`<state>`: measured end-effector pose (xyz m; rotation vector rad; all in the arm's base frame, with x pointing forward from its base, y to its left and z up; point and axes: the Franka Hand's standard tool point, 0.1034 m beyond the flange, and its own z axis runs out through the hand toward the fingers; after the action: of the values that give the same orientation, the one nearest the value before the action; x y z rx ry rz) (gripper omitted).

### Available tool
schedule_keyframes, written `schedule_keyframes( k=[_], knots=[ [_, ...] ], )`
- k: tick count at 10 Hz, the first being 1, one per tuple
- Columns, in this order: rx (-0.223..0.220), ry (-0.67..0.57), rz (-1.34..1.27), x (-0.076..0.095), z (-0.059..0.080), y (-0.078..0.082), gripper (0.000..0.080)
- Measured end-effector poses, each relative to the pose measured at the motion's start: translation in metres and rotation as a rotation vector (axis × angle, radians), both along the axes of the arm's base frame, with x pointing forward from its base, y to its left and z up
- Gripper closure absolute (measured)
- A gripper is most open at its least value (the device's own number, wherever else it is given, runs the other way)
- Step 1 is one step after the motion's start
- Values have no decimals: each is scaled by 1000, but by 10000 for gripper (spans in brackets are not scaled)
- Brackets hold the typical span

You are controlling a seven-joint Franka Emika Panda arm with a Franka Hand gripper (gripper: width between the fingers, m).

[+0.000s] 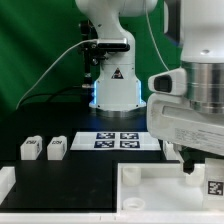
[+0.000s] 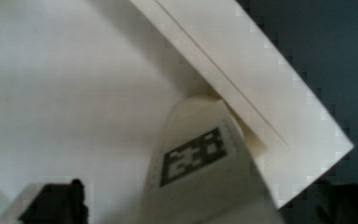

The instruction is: Assemble one leg

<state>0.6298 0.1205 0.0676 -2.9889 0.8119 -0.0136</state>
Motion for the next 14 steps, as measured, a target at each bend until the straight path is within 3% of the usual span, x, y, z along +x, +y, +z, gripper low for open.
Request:
schedule_keyframes(
  k=[2, 3, 4, 5, 8, 10, 14],
  knots=[
    [1, -18, 80, 1, -1, 0, 172],
    [0, -18, 79, 1, -1, 0, 302],
    [1, -17, 77, 1, -1, 0, 302],
    [5, -13, -30, 0, -1, 0, 501],
    [15, 2, -386, 1, -1, 0, 509],
    [28, 65, -805, 5, -1, 0, 509],
    [105, 104, -1322, 5, -2, -1, 508]
  ],
)
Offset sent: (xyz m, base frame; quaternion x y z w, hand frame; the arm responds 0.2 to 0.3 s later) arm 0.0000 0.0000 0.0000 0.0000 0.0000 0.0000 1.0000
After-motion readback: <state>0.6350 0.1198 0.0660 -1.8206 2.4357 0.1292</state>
